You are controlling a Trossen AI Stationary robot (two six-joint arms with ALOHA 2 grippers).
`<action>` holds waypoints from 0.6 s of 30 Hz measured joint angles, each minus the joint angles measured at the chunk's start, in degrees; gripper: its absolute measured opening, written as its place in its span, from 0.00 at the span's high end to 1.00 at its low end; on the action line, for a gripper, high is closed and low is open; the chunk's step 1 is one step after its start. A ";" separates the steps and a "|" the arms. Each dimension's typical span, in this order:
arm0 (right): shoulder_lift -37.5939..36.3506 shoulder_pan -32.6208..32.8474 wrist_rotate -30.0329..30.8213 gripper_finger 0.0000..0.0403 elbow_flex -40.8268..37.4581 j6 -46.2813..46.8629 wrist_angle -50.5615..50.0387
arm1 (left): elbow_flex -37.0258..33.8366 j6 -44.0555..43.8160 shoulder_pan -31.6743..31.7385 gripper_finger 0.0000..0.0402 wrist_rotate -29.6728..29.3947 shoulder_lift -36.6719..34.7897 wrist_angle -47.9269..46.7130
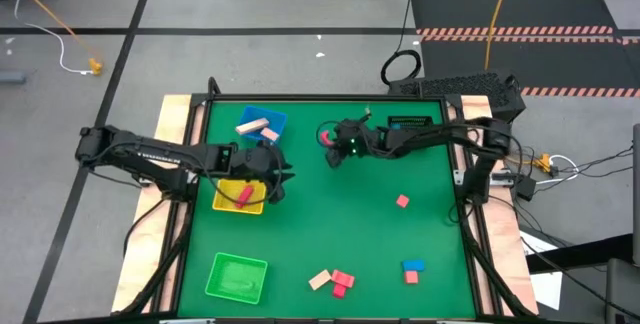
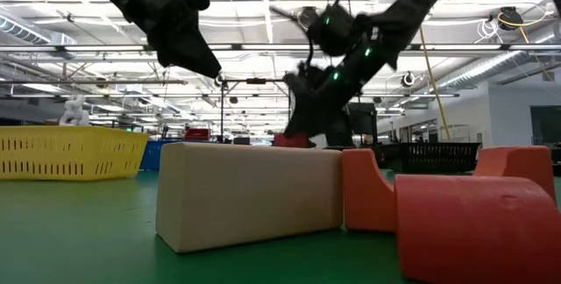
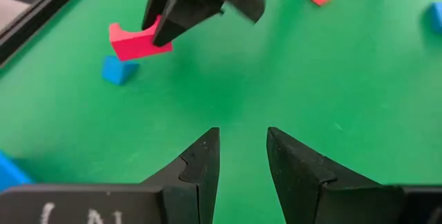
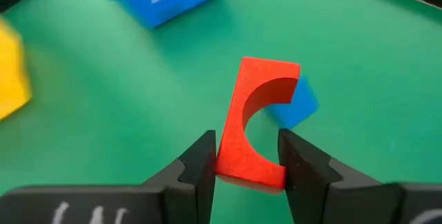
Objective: Sort & place blocks by color
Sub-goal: Put the top red block into the yellow bin
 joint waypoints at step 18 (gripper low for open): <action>-6.04 19.48 0.07 0.72 0.02 -13.26 -0.12 | -0.07 10.24 -11.47 0.68 0.03 3.68 12.29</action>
